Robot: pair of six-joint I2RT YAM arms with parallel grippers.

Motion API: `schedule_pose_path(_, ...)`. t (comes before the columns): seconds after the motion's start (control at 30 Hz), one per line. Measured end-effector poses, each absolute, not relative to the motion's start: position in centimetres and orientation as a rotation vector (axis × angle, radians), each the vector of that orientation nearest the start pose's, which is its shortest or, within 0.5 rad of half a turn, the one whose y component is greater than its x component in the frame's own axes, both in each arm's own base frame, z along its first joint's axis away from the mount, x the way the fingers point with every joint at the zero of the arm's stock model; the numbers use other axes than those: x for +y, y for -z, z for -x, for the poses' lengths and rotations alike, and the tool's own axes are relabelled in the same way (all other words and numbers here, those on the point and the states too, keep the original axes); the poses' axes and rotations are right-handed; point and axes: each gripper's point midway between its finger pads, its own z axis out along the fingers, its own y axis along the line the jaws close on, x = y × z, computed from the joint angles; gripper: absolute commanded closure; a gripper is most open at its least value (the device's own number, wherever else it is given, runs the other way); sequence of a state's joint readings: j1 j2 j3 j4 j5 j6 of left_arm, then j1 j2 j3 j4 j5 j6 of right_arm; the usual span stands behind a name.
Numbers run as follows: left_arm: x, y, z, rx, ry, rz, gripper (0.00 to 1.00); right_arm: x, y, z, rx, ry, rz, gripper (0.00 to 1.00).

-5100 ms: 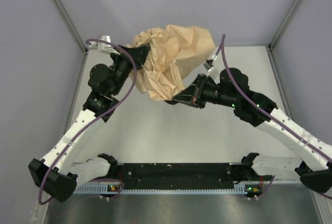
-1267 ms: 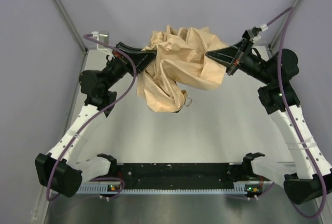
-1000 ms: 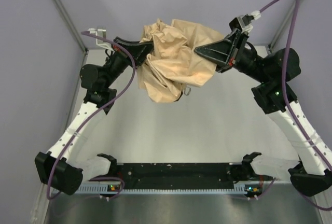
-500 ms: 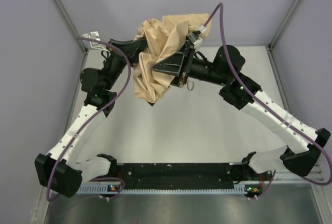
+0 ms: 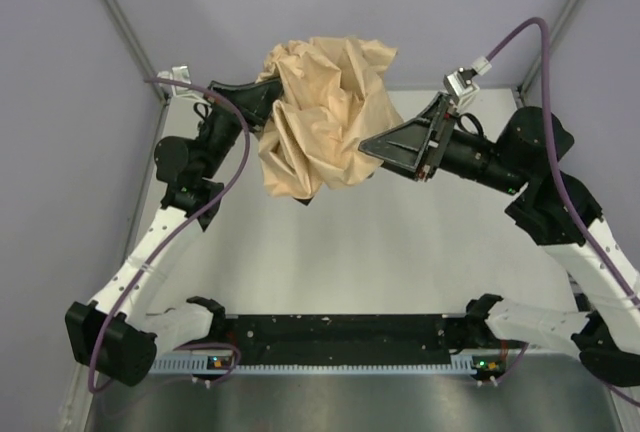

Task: Put away the umbrella

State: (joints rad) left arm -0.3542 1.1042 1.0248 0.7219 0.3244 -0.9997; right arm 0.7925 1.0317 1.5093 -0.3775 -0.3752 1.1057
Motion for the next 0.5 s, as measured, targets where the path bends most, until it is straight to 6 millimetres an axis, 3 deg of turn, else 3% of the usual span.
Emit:
schedule_pose_path(0.17,-20.5,-50.9,-29.3,1.065,1.407,0.004,1.0,24.9,-48.1,-16.5,1.859,-1.519,0.011,0.01)
schedule_pose_path(0.3,-20.6,-50.8,-29.1,1.073,1.422,-0.006,1.0,22.7,-46.9,-17.2,1.937,-1.334,0.025,0.03)
schedule_pose_path(0.37,-20.7,-50.7,-29.0,1.078,1.434,-0.012,1.0,21.6,-47.6,-17.4,1.936,-1.255,0.057,0.1)
schedule_pose_path(0.5,-21.0,-50.6,-28.6,1.093,1.461,-0.026,1.0,19.1,-50.6,-19.0,1.864,-1.062,0.1,0.32)
